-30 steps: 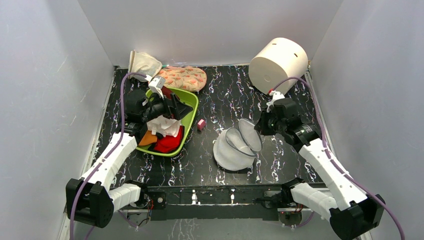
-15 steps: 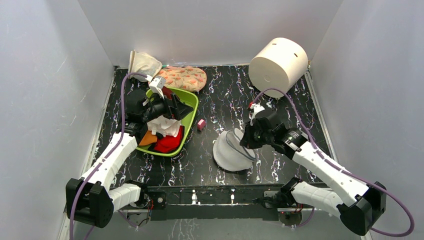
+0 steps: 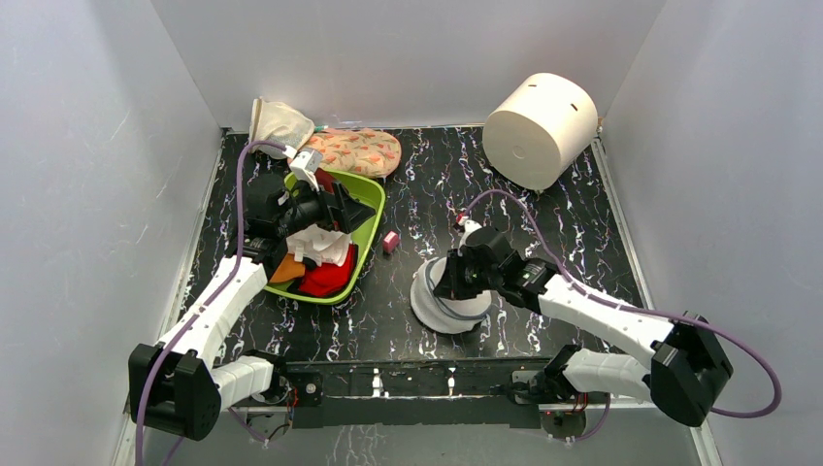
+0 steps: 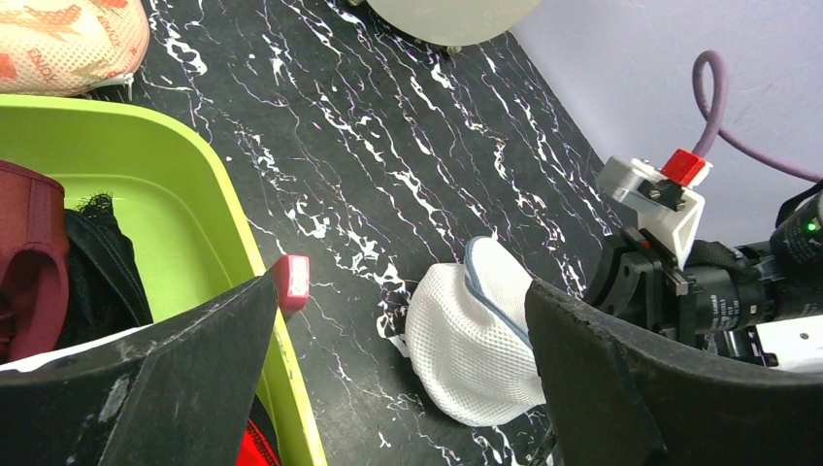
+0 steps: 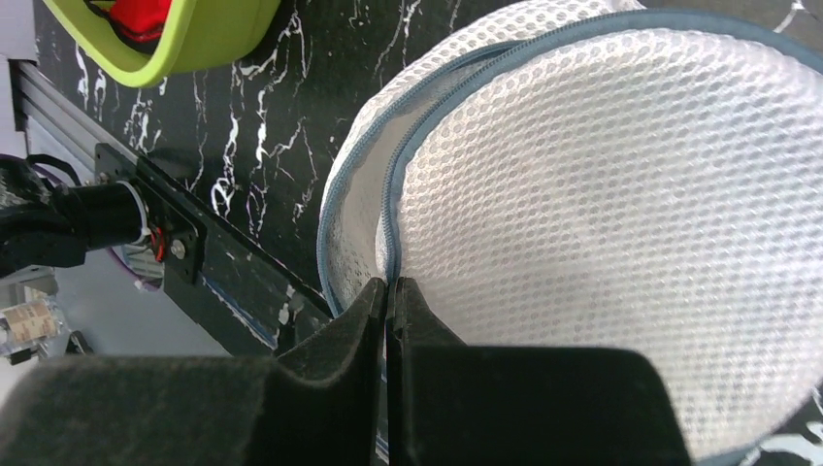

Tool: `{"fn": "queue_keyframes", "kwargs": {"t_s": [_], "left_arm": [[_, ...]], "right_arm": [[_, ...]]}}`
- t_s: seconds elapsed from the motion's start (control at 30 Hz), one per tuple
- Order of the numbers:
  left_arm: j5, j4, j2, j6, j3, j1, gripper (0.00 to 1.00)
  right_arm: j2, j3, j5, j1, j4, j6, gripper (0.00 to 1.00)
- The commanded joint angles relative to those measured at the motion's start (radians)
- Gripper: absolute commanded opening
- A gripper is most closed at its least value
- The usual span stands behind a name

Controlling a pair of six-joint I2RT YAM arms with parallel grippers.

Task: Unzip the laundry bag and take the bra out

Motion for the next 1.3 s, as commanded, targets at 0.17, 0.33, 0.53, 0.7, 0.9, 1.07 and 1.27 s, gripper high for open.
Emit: {"fn": "queue_keyframes", "kwargs": {"t_s": [0.17, 0.33, 0.53, 0.7, 0.9, 1.07, 1.27], "left_arm": [[0.001, 0.012, -0.004, 0.019, -0.001, -0.009, 0.98], [0.002, 0.011, -0.001, 0.019, 0.001, -0.010, 0.98], [0.001, 0.011, -0.002, 0.021, -0.001, -0.010, 0.98], [-0.017, 0.003, -0.005, 0.031, 0.000, -0.010, 0.98], [-0.065, -0.026, 0.009, 0.057, 0.002, -0.011, 0.98], [-0.132, -0.036, 0.014, 0.084, -0.011, -0.011, 0.98], [-0.271, -0.101, 0.009, 0.015, 0.071, -0.013, 0.99]], "right_arm": [[0.133, -0.058, -0.016, 0.017, 0.272, 0.043, 0.00], [0.224, -0.116, -0.014, 0.017, 0.363, 0.044, 0.00], [0.227, -0.067, 0.007, 0.017, 0.287, -0.010, 0.11], [0.115, 0.003, 0.125, 0.018, 0.133, -0.095, 0.30], [0.027, 0.111, 0.315, 0.016, -0.020, -0.240, 0.47], [-0.003, 0.125, 0.405, -0.015, 0.027, -0.327, 0.66], [-0.035, 0.177, 0.141, -0.354, 0.076, -0.392, 0.83]]}}
